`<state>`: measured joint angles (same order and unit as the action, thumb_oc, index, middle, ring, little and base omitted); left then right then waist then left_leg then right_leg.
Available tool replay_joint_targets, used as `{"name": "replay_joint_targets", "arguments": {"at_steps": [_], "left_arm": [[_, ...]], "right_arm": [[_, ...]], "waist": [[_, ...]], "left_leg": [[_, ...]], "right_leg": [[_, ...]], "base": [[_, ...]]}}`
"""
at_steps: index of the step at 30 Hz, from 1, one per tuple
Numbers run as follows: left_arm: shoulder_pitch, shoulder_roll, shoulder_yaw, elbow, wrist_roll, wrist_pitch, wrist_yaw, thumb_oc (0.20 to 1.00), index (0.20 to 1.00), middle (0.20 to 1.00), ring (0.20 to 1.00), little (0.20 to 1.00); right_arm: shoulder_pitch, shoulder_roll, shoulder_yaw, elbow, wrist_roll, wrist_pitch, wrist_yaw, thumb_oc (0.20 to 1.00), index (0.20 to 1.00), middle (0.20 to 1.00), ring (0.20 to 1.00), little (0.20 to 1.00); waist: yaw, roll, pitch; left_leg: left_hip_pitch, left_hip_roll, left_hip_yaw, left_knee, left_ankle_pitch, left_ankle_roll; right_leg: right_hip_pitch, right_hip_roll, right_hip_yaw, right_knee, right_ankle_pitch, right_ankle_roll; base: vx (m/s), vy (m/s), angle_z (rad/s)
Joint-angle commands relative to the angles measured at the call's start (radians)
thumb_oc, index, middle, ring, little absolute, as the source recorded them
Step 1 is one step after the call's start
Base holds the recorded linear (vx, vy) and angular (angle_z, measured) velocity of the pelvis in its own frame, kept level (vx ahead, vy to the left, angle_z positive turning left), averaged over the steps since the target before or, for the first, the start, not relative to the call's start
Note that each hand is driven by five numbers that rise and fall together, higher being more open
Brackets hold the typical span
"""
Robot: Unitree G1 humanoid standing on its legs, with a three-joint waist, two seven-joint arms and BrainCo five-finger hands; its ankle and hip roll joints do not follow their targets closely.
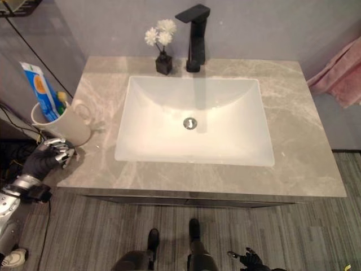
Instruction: Put brush and paste in cup on sink, flatten towel.
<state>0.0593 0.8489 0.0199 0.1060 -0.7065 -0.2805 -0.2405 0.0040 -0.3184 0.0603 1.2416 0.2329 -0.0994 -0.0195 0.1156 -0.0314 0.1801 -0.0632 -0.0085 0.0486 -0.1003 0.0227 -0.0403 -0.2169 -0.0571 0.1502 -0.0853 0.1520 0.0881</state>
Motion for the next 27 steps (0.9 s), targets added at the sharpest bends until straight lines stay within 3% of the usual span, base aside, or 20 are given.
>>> {"name": "replay_joint_targets", "arguments": {"at_steps": [1, 27], "left_arm": [[-0.092, -0.001, 0.008, 0.020, 0.011, -0.071, 0.013, 0.200, 0.200, 0.200, 0.200, 0.200], [-0.132, 0.018, 0.021, 0.053, 0.051, -0.081, 0.056, 0.200, 0.200, 0.200, 0.200, 0.200]], "right_arm": [[-0.030, -0.020, 0.060, 0.018, -0.034, -0.002, -0.019, 1.000, 1.000, 1.000, 1.000, 1.000], [-0.010, -0.030, 0.062, 0.012, -0.030, -0.006, -0.022, 1.000, 1.000, 1.000, 1.000, 1.000]], "waist": [[-0.002, -0.011, 0.002], [-0.016, -0.026, 0.012]], "left_leg": [[0.047, 0.016, -0.009, 0.013, -0.090, -0.009], [0.035, 0.025, -0.001, 0.013, -0.087, -0.015]], "right_leg": [[-0.049, -0.092, -0.005, 0.005, 0.034, 0.108], [-0.065, -0.082, -0.001, 0.004, 0.036, 0.108]], "base": [[0.00, 0.000, 0.00], [0.00, 0.000, -0.01]]}}
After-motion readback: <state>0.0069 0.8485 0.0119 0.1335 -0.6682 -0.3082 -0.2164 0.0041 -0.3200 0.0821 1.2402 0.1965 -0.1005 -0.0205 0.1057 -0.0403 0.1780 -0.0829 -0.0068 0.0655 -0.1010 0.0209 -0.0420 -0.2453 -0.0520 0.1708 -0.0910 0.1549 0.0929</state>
